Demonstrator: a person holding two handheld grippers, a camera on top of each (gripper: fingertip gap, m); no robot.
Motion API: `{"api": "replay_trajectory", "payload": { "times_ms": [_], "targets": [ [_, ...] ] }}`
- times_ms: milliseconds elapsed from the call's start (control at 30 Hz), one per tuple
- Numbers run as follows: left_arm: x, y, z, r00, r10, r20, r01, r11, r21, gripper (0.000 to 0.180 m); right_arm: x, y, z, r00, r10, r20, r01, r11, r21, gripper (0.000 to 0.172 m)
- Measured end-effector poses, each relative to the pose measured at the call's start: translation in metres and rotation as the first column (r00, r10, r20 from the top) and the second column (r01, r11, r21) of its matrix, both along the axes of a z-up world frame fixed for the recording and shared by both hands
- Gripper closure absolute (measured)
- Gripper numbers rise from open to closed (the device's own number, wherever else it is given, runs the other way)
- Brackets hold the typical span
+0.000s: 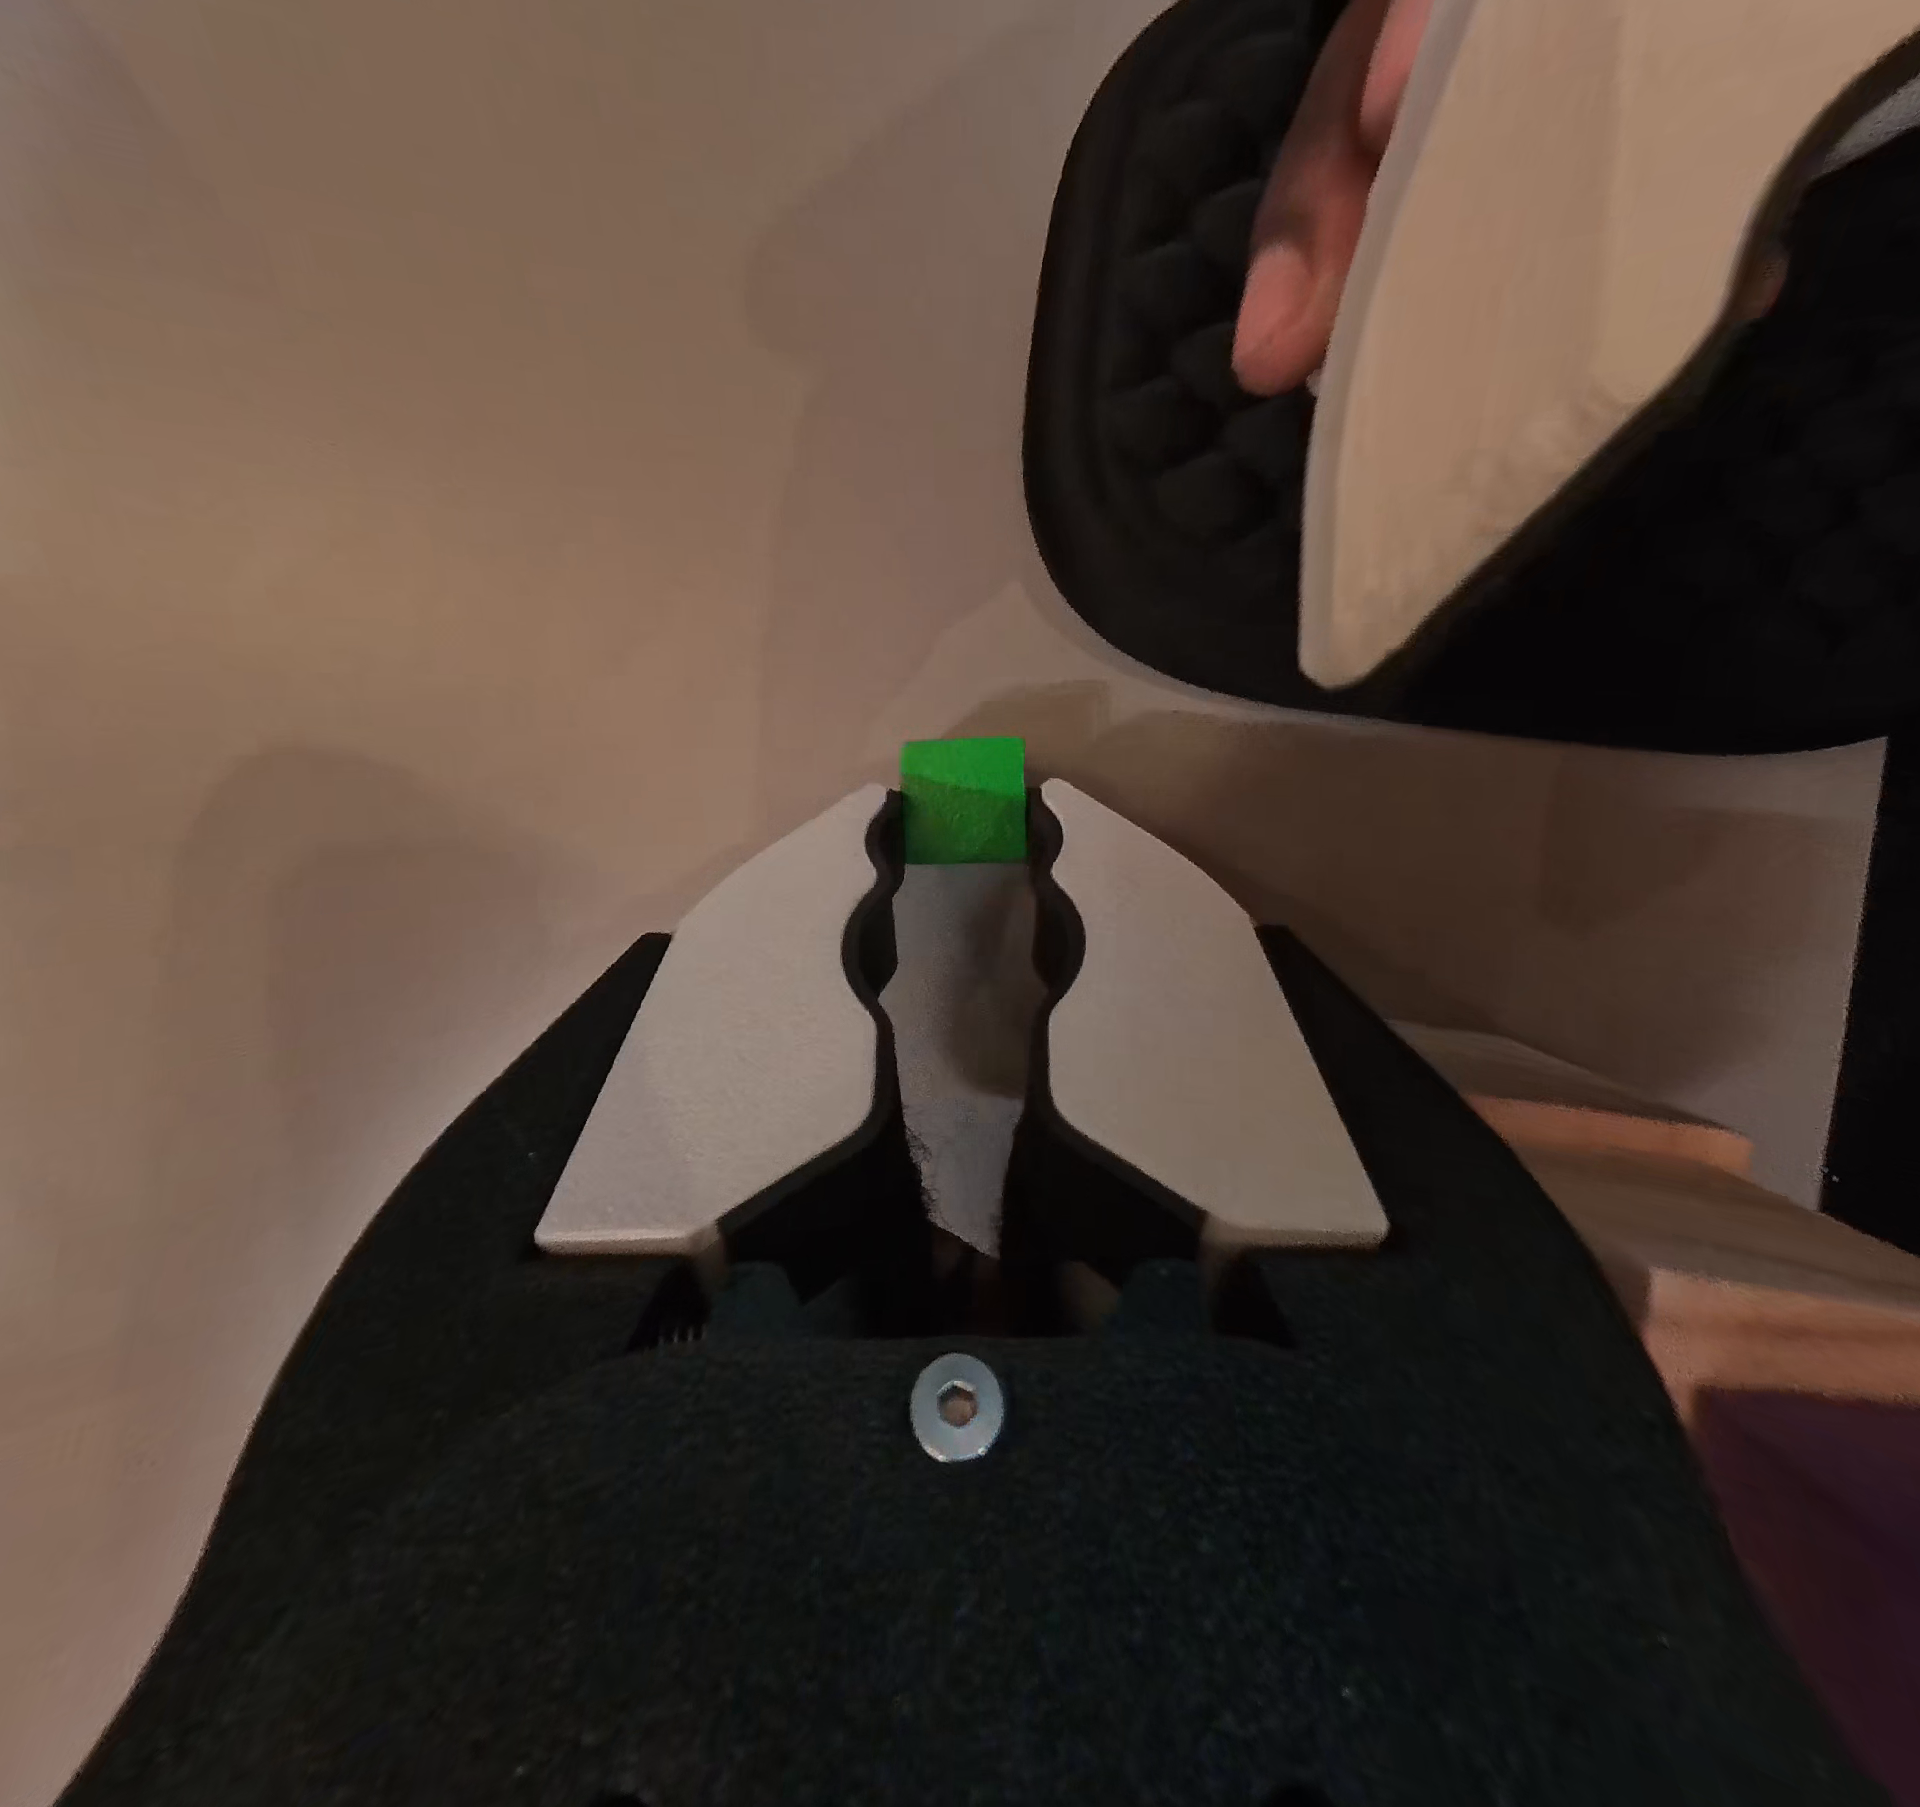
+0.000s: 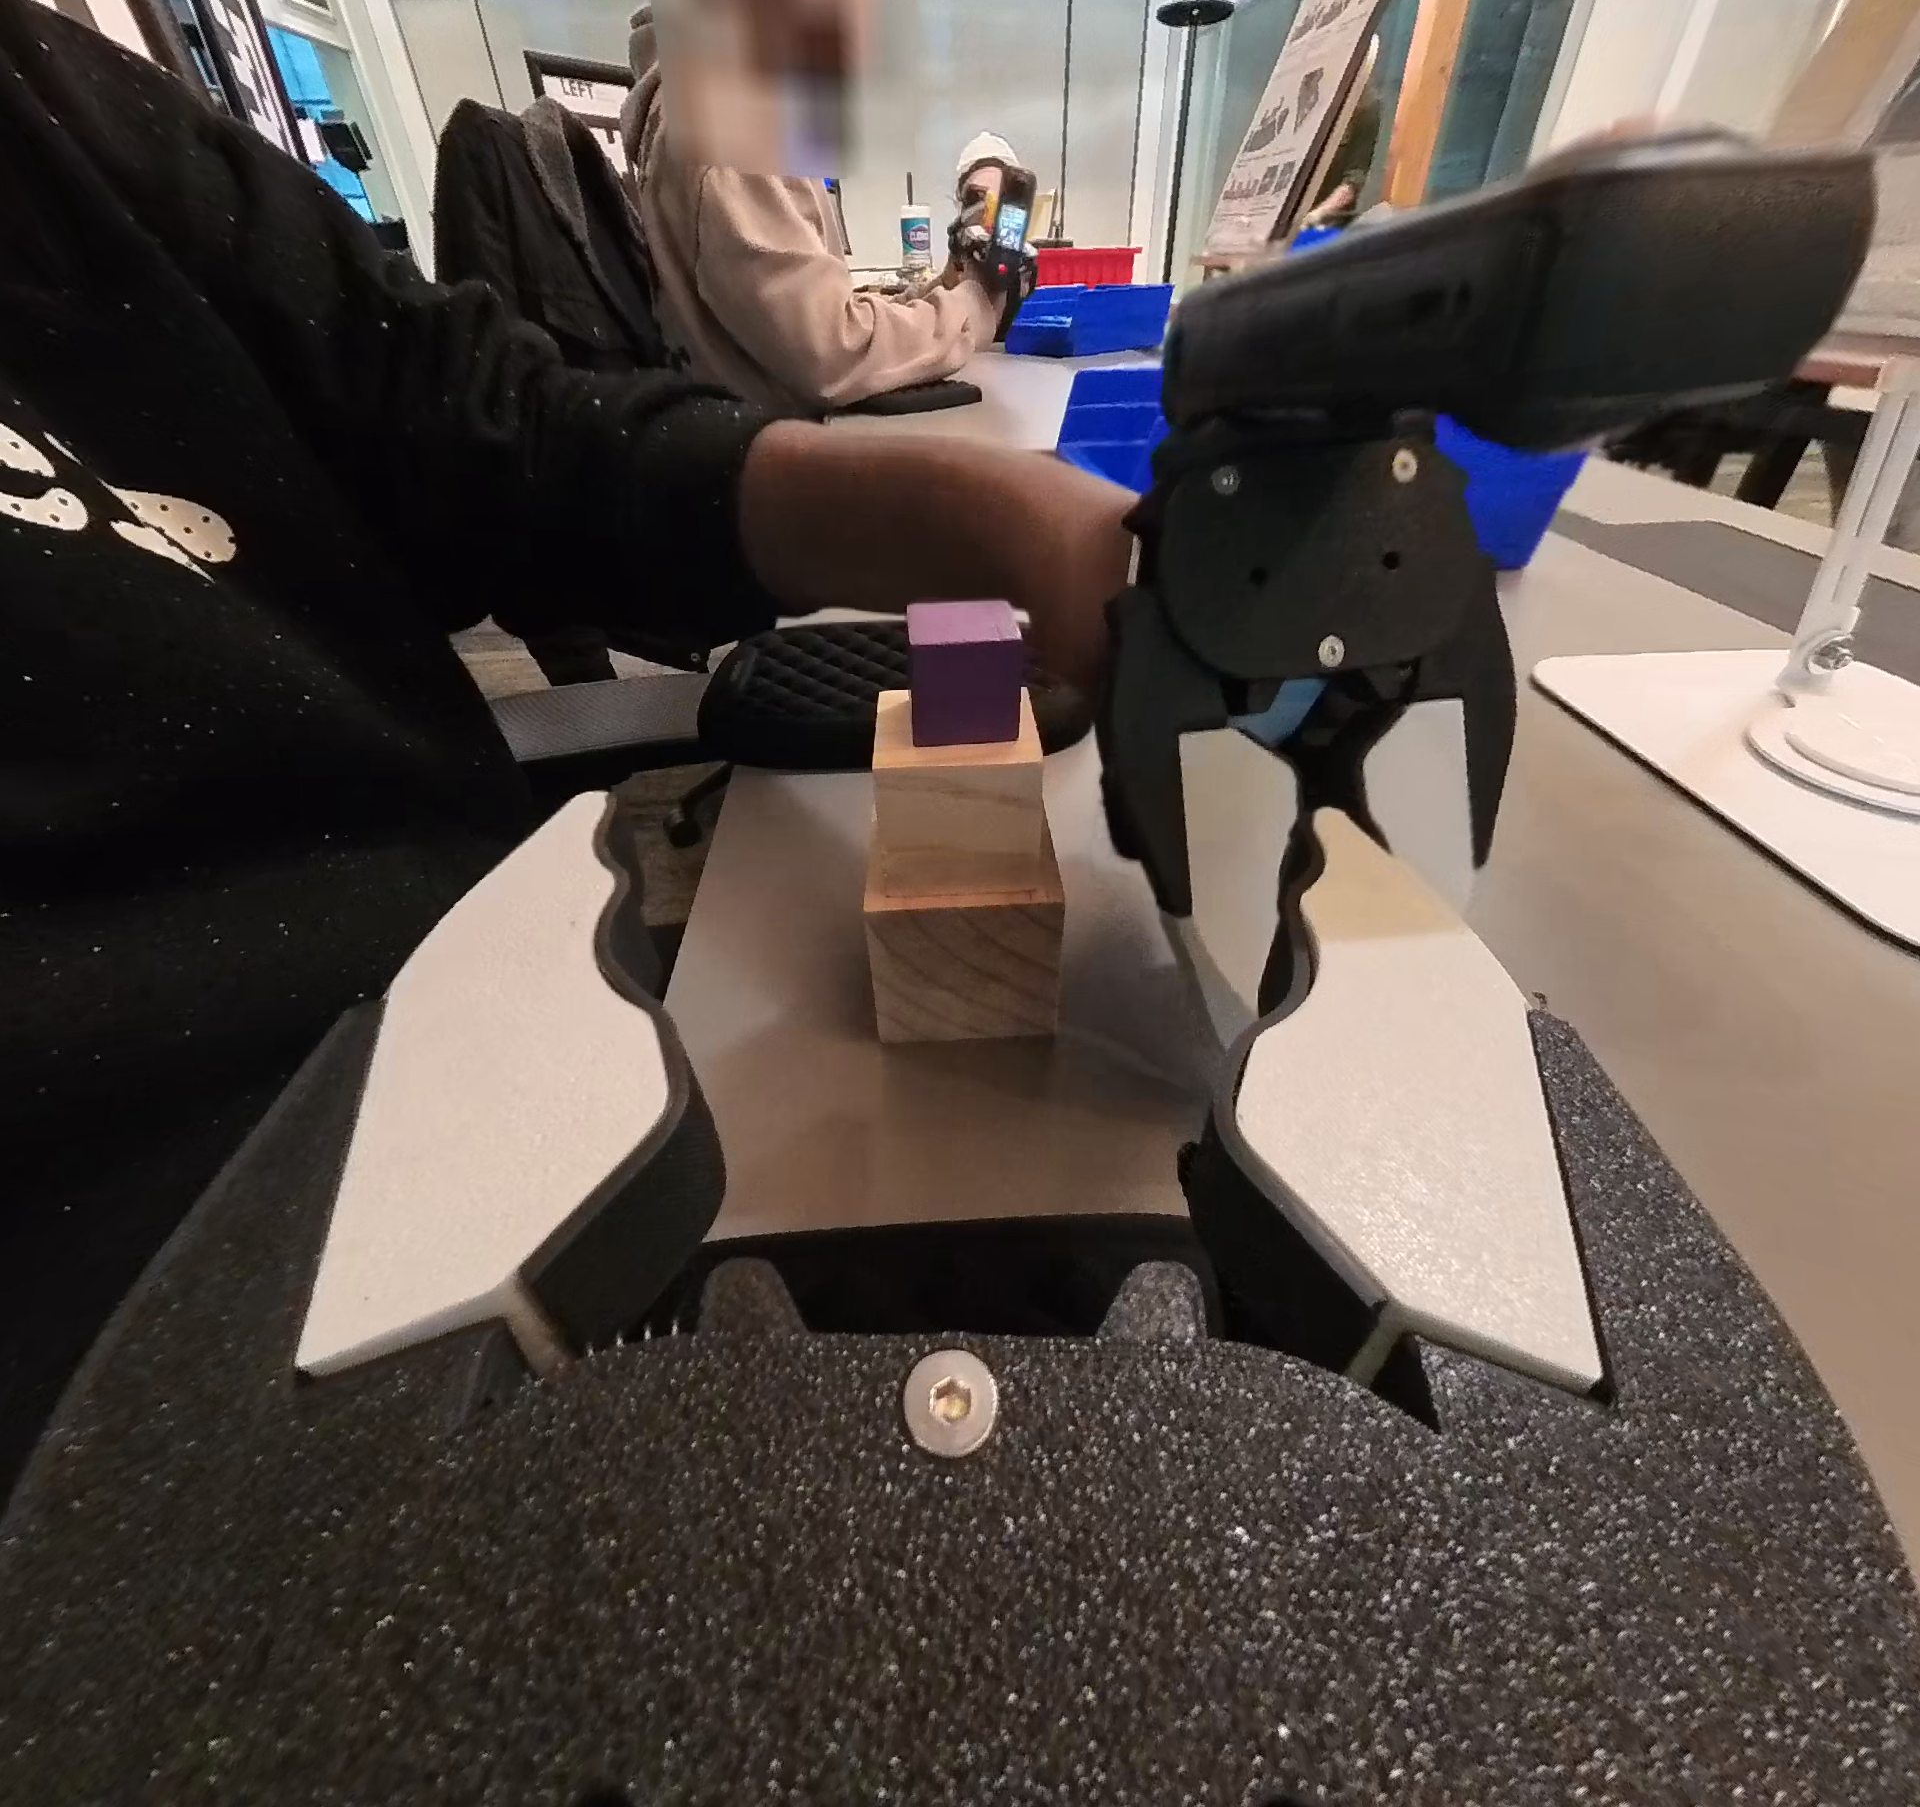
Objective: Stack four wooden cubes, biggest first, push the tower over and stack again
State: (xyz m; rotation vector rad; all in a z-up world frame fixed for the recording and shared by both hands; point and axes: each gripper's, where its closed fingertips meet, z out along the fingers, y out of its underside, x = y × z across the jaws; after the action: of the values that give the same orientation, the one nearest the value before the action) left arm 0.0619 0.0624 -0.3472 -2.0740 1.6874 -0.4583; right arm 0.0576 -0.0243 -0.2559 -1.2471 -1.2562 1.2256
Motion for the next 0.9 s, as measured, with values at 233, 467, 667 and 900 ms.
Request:
{"api": "replay_trajectory", "payload": {
  "times_ms": [233,467,667,900],
  "targets": [
    [-0.017,0.0,0.058,1.0,0.004,0.02,-0.006,0.997,0.072,0.159,0.0,0.0,0.001,1.0,-0.003,-0.006,0.003,1.0,0.002,0.058],
    [-0.037,-0.028,0.118,0.999,-0.029,0.045,0.023,0.993,0.12,0.159,0.0,0.0,0.0,1.0,-0.001,-0.004,0.001,1.0,0.001,0.058],
    [-0.047,-0.06,0.137,0.997,-0.073,0.04,0.068,0.99,0.121,0.159,0.0,0.0,0.001,1.0,0.001,-0.005,-0.001,1.0,-0.003,0.058],
    [-0.049,-0.091,0.133,0.991,-0.131,0.015,0.129,0.988,0.089,0.159,0.0,0.0,-0.001,1.0,0.0,0.005,0.0,1.0,0.004,0.058]
  ]
}}
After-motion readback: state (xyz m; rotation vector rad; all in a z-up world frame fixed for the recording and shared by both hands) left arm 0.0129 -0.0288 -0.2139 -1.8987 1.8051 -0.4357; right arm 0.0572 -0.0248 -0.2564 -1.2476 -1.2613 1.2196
